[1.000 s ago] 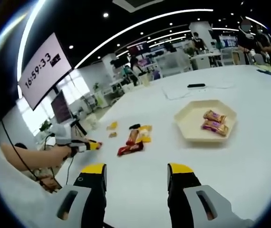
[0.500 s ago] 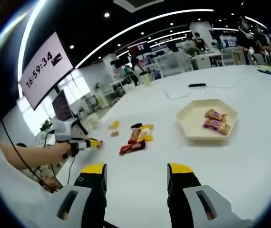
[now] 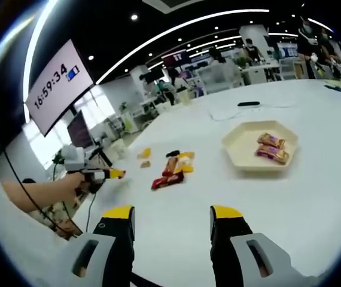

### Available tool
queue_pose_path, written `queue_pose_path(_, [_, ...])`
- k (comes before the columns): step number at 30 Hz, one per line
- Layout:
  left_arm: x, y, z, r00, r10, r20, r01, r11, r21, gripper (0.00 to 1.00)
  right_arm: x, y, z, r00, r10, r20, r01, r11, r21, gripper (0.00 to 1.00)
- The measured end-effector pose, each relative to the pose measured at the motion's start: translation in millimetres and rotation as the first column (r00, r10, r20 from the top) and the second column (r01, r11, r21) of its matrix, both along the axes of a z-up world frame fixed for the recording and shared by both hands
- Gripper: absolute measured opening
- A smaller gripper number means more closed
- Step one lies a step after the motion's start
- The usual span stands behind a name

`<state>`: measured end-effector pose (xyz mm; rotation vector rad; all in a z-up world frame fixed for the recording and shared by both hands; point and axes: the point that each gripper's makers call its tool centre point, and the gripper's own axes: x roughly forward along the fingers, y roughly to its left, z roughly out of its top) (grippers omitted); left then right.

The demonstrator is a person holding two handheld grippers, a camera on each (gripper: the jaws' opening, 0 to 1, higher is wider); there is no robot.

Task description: Place the target food into the container with the food tongs after gripping and lifting it, then release it inside without dropping or visibly crushing the food.

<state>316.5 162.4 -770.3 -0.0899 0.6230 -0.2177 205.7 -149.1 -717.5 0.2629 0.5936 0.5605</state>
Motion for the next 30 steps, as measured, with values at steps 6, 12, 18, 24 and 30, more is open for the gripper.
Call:
queue_pose_path(6, [-4.3, 8, 6.7, 1.000, 0.020, 0.007, -0.020, 1.000, -0.014, 0.16, 3, 0, 1.9, 1.000, 0.006, 0.004, -0.006, 1.000, 0.003, 0.50])
queue_pose_path(12, [-11.1, 9, 8.4, 1.000, -0.003, 0.004, 0.003, 1.000, 0.029, 0.16, 4, 4, 5.3, 1.000, 0.018, 0.018, -0.018, 1.000, 0.005, 0.50])
queue_pose_path(18, [-12.5, 7, 15.7, 1.000, -0.011, 0.015, 0.011, 1.000, 0.017, 0.16, 2, 5, 7.7, 0.999, 0.014, 0.031, -0.014, 1.000, 0.008, 0.50])
queue_pose_path(24, [-14.2, 5, 19.5, 1.000, -0.021, 0.013, 0.021, 1.000, 0.015, 0.16, -2, 3, 8.4, 0.999, 0.000, 0.036, 0.000, 1.000, 0.005, 0.50])
queue_pose_path(30, [-17.2, 1, 24.2, 1.000, -0.011, 0.020, 0.012, 0.999, -0.036, 0.16, -7, 1, 6.8, 0.999, -0.016, 0.029, 0.015, 1.000, 0.007, 0.50])
